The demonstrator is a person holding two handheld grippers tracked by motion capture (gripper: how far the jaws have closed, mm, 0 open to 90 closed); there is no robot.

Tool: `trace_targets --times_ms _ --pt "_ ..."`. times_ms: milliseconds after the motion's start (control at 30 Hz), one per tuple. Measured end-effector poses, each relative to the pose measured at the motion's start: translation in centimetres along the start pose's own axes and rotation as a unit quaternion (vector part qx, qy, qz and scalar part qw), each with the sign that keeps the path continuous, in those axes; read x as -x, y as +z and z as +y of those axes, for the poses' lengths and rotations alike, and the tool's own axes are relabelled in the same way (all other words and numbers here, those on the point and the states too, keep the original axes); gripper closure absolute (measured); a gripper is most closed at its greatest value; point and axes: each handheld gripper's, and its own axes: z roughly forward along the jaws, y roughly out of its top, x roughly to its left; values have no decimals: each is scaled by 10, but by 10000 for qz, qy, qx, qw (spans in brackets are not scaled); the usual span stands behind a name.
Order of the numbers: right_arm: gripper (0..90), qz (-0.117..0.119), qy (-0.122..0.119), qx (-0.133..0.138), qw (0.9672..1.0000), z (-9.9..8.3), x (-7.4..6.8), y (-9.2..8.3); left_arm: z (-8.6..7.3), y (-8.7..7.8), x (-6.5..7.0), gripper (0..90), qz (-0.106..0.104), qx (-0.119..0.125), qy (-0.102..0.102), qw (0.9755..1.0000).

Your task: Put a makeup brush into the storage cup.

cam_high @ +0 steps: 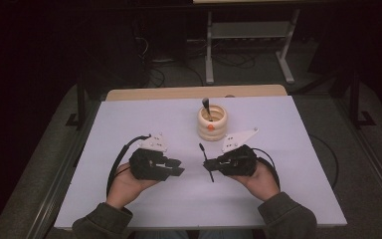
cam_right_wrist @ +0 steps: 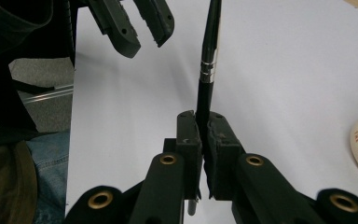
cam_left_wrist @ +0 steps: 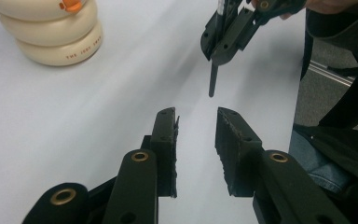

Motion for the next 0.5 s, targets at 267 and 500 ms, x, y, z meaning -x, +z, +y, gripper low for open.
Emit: trace_targets --times_ms 267,500 --pt "837 -9 19 -6 10000 0 2 -1 -7 -1 -1 680 38 -1 -36 10000" --pt "837 -28 13 -21 10000 1 4 -2 -12 -4 -2 674 73 -5 -71 9999"
